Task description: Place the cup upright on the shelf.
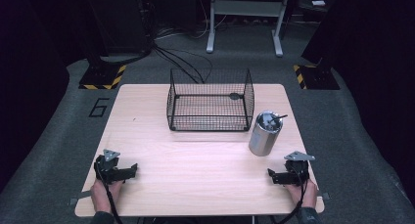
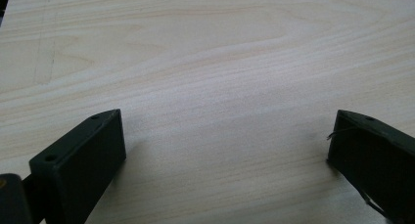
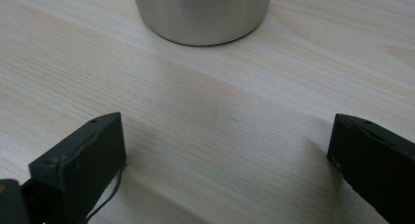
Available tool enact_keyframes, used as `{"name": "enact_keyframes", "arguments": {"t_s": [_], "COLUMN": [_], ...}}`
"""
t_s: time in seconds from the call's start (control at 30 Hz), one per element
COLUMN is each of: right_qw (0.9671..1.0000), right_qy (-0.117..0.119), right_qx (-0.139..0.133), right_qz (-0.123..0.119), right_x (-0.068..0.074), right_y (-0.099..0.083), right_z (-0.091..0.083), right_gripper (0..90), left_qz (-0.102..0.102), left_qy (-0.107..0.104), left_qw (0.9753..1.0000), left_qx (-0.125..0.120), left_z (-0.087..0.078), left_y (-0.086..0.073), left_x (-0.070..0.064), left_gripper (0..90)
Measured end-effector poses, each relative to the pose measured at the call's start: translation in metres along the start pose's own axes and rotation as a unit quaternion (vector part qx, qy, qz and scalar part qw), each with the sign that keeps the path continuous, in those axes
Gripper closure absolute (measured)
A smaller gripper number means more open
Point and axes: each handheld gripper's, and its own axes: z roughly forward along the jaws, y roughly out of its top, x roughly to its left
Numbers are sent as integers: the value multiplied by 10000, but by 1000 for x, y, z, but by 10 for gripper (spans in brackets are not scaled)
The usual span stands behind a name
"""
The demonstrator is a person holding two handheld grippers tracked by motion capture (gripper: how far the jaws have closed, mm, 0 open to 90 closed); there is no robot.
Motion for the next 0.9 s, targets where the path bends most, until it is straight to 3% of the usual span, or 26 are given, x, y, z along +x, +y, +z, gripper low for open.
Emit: {"name": "enact_keyframes", "arguments": {"t_s": [0.13, 0.17, 0.67, 0.73, 0.9], "right_qw": [10000, 10000, 9998, 9998, 9993], "right_qy": [-11, -11, -63, -36, 70], "right_qx": [2, 1, 113, 184, -83], "right_qz": [6, 4, 159, 69, 359], "right_x": [0, 0, 2, 0, 3], "right_y": [0, 0, 3, 4, 10], "right_z": [0, 0, 0, 0, -8], "right_gripper": [2, 1, 0, 0, 0], "left_qz": [8, 57, -51, -44, -56], "left_qy": [55, 30, -9, 4, 36], "left_qw": [10000, 10000, 10000, 10000, 10000], "left_qx": [-62, 25, 9, 0, 4], "left_z": [2, 2, 4, 4, 3], "left_y": [2, 3, 3, 3, 3], "left_x": [-2, -1, 1, 1, 1], "left_gripper": [4, 4, 4, 4, 4]}}
